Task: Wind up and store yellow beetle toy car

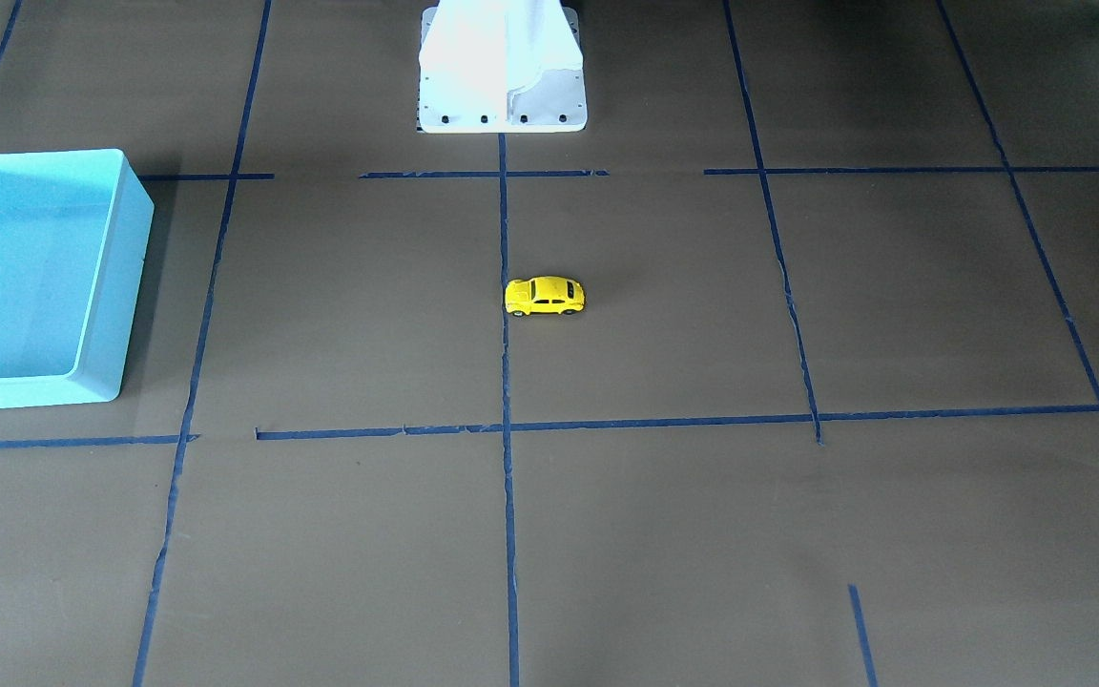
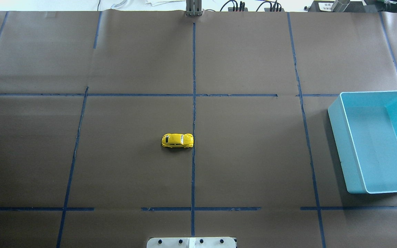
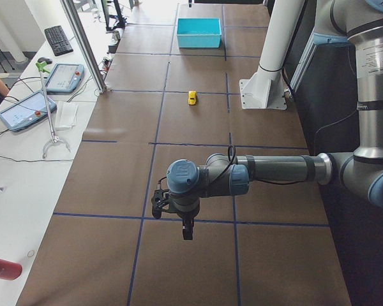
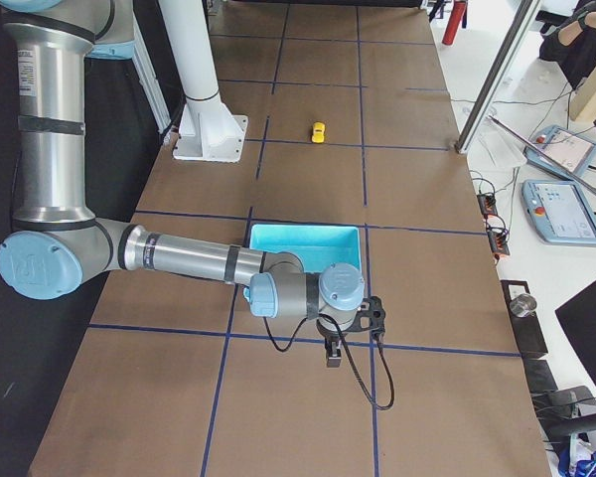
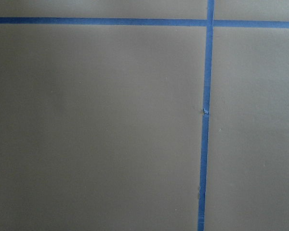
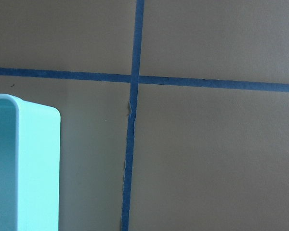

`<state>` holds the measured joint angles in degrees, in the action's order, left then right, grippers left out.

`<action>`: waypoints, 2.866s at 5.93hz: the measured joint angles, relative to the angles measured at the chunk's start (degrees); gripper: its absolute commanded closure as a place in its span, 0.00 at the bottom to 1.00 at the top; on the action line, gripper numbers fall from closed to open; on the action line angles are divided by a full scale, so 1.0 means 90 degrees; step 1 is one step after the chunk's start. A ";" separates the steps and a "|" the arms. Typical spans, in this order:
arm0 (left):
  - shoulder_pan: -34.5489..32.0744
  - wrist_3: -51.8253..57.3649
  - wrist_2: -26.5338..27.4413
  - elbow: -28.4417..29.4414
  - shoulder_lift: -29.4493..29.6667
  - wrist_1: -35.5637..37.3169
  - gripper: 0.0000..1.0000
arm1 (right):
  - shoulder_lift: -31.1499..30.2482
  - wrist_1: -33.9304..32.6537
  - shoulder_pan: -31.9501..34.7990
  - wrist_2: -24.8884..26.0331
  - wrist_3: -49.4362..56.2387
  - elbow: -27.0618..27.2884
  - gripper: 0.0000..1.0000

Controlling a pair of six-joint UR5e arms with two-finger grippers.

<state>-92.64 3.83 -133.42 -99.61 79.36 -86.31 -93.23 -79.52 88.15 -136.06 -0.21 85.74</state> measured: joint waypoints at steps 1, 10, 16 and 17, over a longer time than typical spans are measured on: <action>-0.0005 -0.0009 0.0007 -0.0040 -0.0006 0.0003 0.00 | -0.0002 0.0001 -0.0002 0.0004 0.0002 0.0010 0.00; 0.0007 -0.0058 -0.0018 -0.0109 0.0127 -0.0007 0.00 | -0.0006 0.0007 -0.0009 0.0020 0.0013 -0.0017 0.00; 0.2290 -0.0027 0.0106 -0.0630 0.2742 -0.0122 0.00 | -0.0020 0.0007 0.0000 0.0024 0.0016 -0.0042 0.00; 0.3145 -0.0006 0.0351 -0.0958 0.3161 -0.0158 0.00 | -0.0037 0.0008 0.0000 0.0037 0.0021 -0.0043 0.00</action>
<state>-64.33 3.77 -130.26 -108.23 107.81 -87.73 -93.56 -79.45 88.16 -135.73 -0.02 85.36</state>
